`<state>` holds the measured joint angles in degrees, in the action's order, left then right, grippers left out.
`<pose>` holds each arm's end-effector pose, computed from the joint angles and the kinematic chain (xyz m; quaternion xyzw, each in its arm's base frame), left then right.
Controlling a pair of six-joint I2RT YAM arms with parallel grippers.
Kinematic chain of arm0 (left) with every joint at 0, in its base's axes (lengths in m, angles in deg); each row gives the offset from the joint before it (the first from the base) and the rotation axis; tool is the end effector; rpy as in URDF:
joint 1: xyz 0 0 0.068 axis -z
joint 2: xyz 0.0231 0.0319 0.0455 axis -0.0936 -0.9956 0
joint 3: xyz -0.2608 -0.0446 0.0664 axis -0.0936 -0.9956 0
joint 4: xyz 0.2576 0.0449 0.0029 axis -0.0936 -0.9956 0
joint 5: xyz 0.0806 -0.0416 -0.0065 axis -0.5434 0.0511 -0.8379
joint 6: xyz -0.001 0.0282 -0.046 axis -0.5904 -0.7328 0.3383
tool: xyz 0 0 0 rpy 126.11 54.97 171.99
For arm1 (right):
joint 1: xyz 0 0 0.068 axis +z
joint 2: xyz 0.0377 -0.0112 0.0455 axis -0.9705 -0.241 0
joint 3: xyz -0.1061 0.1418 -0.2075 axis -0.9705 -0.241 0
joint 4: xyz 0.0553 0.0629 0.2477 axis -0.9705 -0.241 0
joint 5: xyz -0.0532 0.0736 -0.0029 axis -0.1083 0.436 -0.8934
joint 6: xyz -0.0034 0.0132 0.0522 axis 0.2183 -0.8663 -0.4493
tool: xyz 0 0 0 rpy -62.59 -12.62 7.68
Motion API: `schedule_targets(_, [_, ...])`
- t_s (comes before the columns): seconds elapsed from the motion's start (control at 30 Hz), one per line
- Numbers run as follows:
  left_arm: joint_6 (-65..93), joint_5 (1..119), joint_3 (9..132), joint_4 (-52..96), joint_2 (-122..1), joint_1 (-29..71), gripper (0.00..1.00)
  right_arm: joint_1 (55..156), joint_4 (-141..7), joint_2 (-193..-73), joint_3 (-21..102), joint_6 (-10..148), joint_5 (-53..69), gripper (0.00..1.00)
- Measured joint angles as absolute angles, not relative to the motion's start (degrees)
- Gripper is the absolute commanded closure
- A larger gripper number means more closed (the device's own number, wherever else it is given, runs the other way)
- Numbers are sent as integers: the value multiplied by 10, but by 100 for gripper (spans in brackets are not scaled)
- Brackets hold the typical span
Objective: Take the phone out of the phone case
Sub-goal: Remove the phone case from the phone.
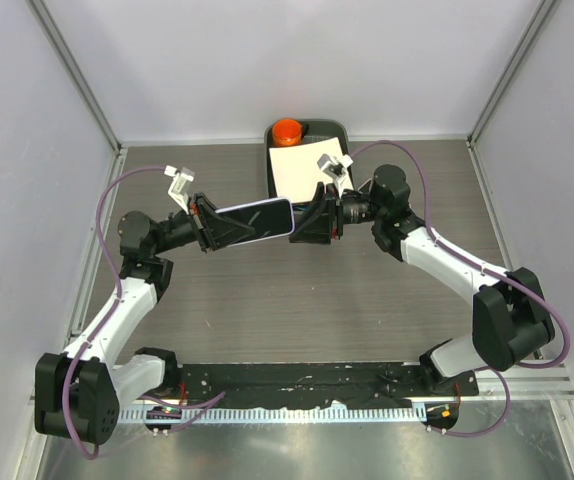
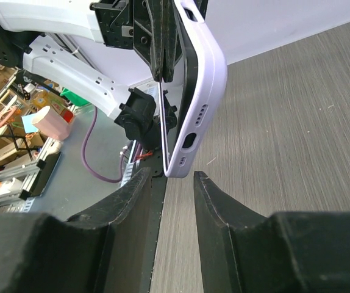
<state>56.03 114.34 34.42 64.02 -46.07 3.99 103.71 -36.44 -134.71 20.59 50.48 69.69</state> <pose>0.2155 -0.0675 0.3253 0.2067 0.6176 -0.6203 0.4372 0.2672 0.1778 0.3219 -0.4235 0.5588 0.6177 0.3561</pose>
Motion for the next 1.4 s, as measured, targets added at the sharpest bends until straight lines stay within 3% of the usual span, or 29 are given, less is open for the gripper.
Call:
schedule_targets(0.17, [560, 1144, 344, 640, -461, 40, 100, 1038, -334, -1347, 199, 481, 695, 66])
schedule_targets(0.37, [563, 1146, 344, 641, -460, 40, 100, 1038, -323, -1347, 198, 470, 692, 79])
schedule_targets(0.77, [562, 1154, 344, 638, -462, 41, 100, 1040, -294, -1347, 179, 469, 693, 91])
schedule_targets(1.4, [560, 1208, 386, 592, -502, 75, 100, 1038, -290, -1284, 127, 504, 709, 96])
